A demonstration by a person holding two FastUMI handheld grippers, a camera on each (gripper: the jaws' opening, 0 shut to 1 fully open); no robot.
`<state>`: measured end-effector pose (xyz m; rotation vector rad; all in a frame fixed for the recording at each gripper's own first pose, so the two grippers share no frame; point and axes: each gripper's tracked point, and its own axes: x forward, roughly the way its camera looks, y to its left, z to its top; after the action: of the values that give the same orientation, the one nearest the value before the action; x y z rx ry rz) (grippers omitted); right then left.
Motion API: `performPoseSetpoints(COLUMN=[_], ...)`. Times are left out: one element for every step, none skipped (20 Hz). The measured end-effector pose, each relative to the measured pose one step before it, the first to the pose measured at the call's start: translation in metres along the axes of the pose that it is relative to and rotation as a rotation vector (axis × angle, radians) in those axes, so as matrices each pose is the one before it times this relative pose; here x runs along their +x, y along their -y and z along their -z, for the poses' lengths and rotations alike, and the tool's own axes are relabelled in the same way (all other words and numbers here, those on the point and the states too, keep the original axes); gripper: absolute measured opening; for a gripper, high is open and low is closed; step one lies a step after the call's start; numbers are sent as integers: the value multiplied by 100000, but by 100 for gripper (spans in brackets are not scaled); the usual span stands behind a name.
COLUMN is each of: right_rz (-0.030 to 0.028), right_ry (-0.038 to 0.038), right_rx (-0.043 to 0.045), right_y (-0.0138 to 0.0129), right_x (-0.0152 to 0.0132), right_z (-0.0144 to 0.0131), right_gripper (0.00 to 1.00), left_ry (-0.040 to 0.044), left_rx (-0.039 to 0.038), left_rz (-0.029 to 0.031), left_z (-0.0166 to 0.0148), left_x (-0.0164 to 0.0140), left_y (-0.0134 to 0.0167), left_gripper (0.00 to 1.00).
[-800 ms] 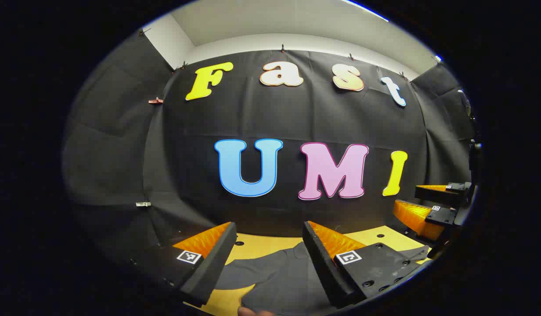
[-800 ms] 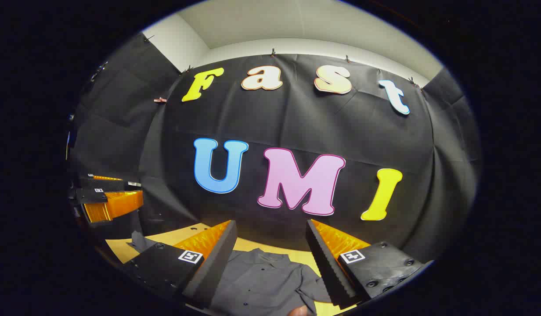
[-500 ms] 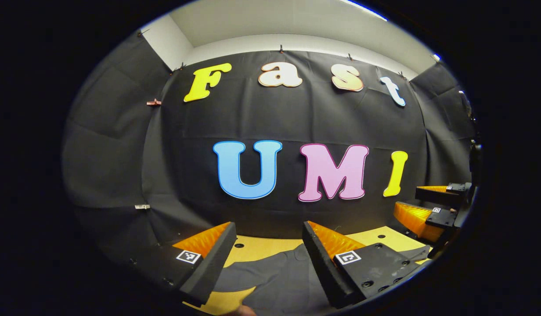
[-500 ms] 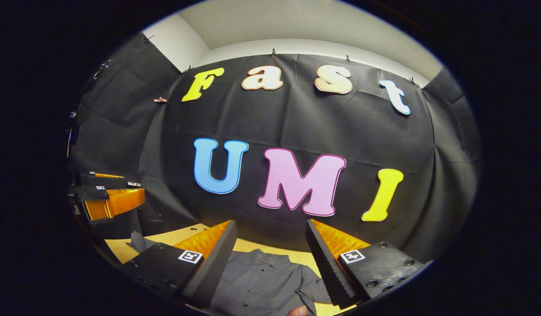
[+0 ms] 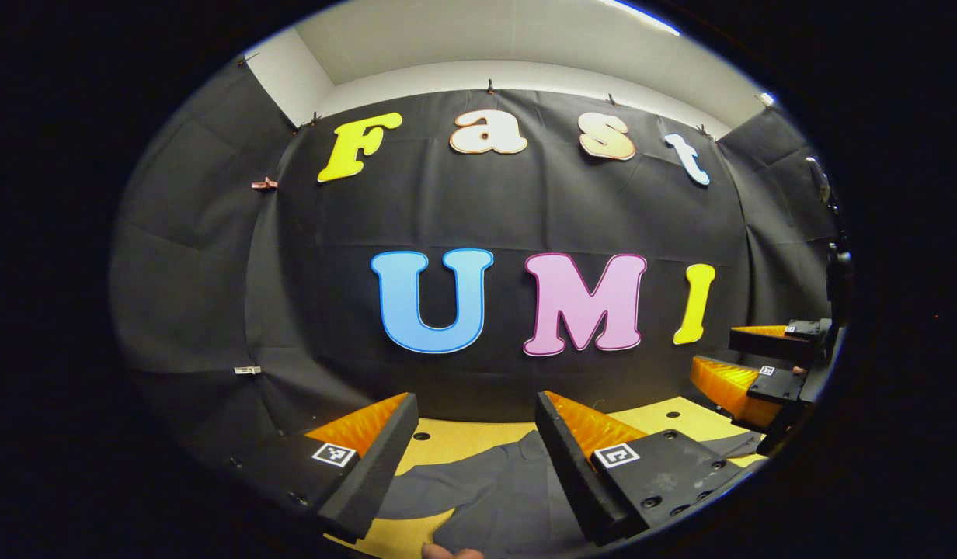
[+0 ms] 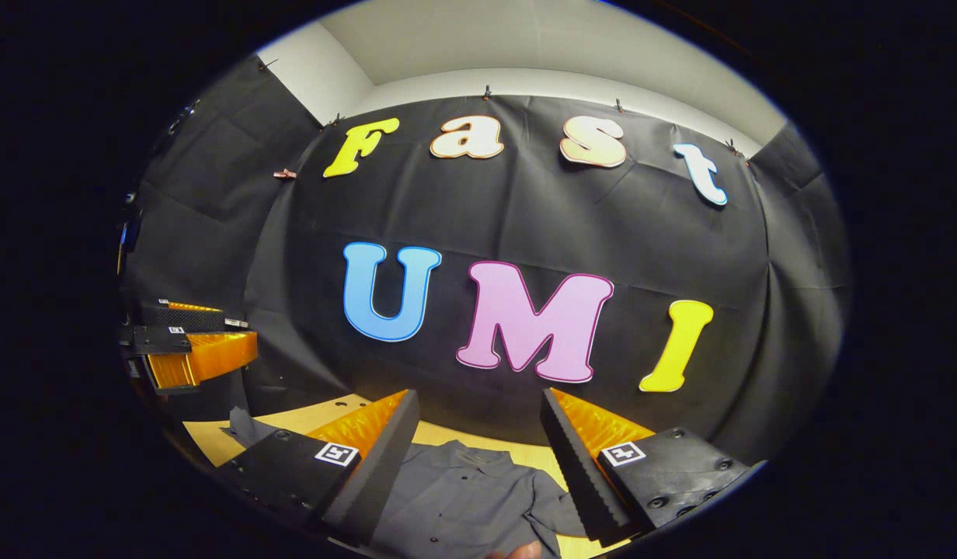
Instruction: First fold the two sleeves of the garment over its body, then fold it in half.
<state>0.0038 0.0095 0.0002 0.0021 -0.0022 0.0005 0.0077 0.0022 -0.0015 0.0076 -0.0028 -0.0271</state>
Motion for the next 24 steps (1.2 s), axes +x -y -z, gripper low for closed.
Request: performPoseSetpoints(right_rz=[-235, 361, 1088, 1296, 2237, 3126, 3527, 4424, 4803, 4524, 3966, 3566, 2919, 2196, 1485, 1582, 1286, 1330, 818, 393, 694, 184, 566, 198], right_ry=[-2, 385, 370, 493, 494, -71, -1368, -2760, -3591, -4117, -4422, -4857, -5220, -6061, -5399, -5029, -5137, -4745, -5173, -5185, -4905, -4609, -3958, -3323], right_rx=[422, -735, -1498, -1416, -931, -311, -12, -365, -371, -460, -858, -1138, -956, -806, -68, 614, 996, 1288, 2044, 2474, 2781, 2803, 2068, 1333], right_y=[-128, 194, 473, 712, 1045, 1598, 1798, 2481, 2692, 2885, 2858, 2774, 2409, 2264, 1735, 1669, 1465, 1396, 1125, 855, 903, 719, 670, 652], right_x=[-122, -111, -79, -89, -34, -67, 57, 74, 117, 124, 155, 372, 578, 1053, 997, 1159, 1254, 1291, 1401, 1476, 1299, 1652, 1421, 1220], right_z=[16, -207, -251, -270, -277, -69, 415, 1034, 1326, 1921, 2132, 2614, 2778, 3361, 2831, 2914, 2767, 2847, 2720, 2480, 2272, 1939, 1582, 1394], right_gripper=[98, 97, 96, 96, 96, 97, 97, 97, 97, 97, 98, 97, 96, 97, 98, 98, 98, 98, 98, 98, 98, 98, 98, 98], left_ry=[118, 36, 217, 318, 319, 149, -111, -606, -888, -335, 407, 794, 347, -424, -989, -928, -920, -1115, -1056, -1078, -1264, -1377, -1676, -1372], left_rx=[-1299, -555, 238, 390, 261, 97, -130, -220, -131, -125, -30, 173, 158, 226, 388, 561, 352, 71, -312, -266, 21, 359, 754, 787], left_rz=[117, 261, -190, 16, 730, 1254, 1366, 1885, 2130, 1839, 1227, 619, 377, 505, 177, 8, -330, -581, -852, -622, -663, -732, -645, -855], left_z=[-18, 78, -103, -184, 156, 193, 159, 421, 330, 217, 96, -24, 50, 366, 249, 335, 203, 416, 205, 475, 306, 615, 396, 459], left_x=[22, -1, 102, 192, 162, 135, 272, 362, 452, 612, 602, 714, 707, 680, 654, 706, 599, 581, 437, 320, 350, 244, 136, 162], left_y=[-18, 83, -57, 11, 307, 611, 687, 902, 1052, 1052, 923, 860, 841, 927, 817, 760, 746, 600, 522, 543, 551, 453, 462, 378], left_gripper=[95, 96, 95, 96, 96, 96, 96, 96, 96, 96, 96, 96, 96, 96, 96, 96, 96, 96, 96, 96, 96, 96, 96, 96])
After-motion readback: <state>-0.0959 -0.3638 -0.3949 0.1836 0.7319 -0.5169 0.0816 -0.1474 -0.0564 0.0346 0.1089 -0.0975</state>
